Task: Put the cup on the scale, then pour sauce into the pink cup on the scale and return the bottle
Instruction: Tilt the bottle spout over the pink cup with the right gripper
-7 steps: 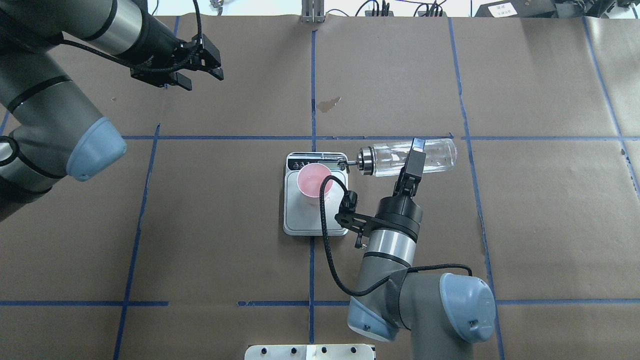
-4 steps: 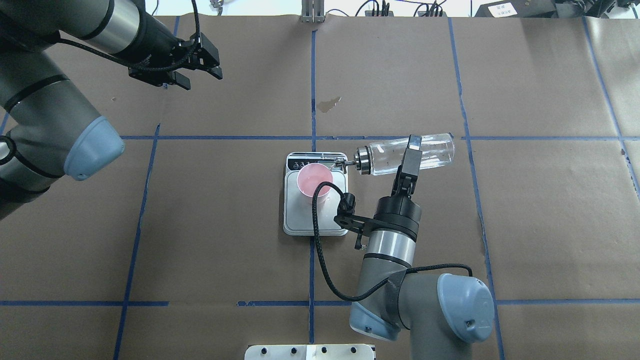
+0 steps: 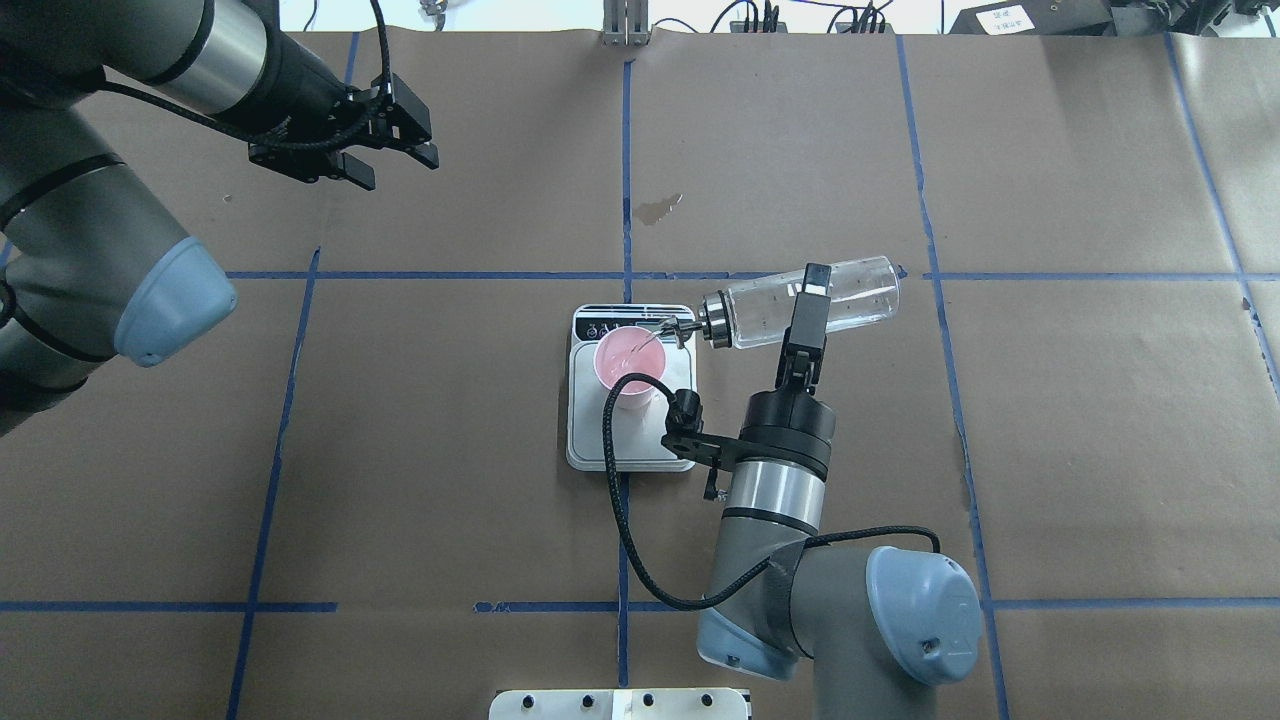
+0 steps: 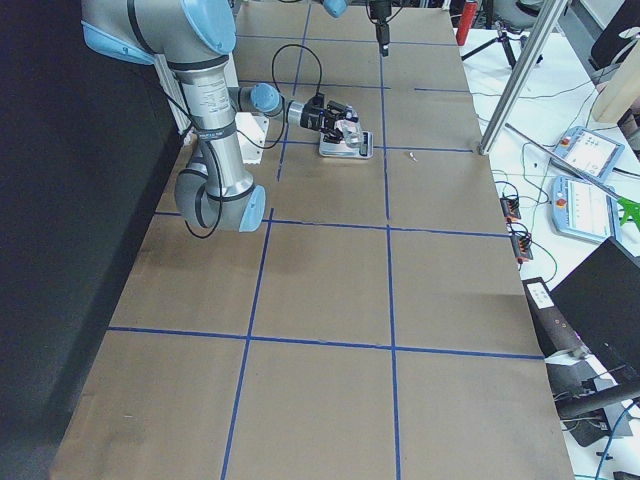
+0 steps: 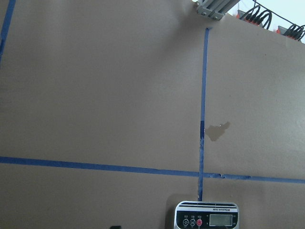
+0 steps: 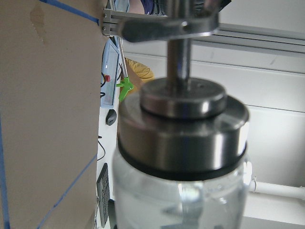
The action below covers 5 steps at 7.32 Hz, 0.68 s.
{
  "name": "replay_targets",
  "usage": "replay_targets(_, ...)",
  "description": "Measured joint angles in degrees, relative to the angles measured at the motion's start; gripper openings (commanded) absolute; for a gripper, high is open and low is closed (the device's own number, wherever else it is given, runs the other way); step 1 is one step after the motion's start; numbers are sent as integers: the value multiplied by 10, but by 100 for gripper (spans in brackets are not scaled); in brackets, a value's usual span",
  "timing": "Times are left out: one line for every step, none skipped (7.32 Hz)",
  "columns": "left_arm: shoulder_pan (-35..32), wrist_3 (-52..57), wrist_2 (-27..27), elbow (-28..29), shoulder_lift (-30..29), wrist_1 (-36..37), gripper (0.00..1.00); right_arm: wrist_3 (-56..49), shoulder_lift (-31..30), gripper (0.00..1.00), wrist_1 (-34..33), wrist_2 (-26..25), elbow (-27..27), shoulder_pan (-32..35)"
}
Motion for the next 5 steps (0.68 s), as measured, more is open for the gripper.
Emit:
replay_targets(0,0,-5,-2,3,0,73,-1,1,0,0,0,0,0)
replay_targets(-1,0,-7,-3,3,0,73,2,4,0,2,0,2,2)
replay_targets(-2,0,-7,-4,3,0,73,7,6,0,5,2,4,4)
replay_targets(-4,-1,-7,-5,3,0,73,28,5,0,10,9,5,5)
replay_targets(-5,-1,-7,-6,1,0,73,68,3,0,16,23,5,4)
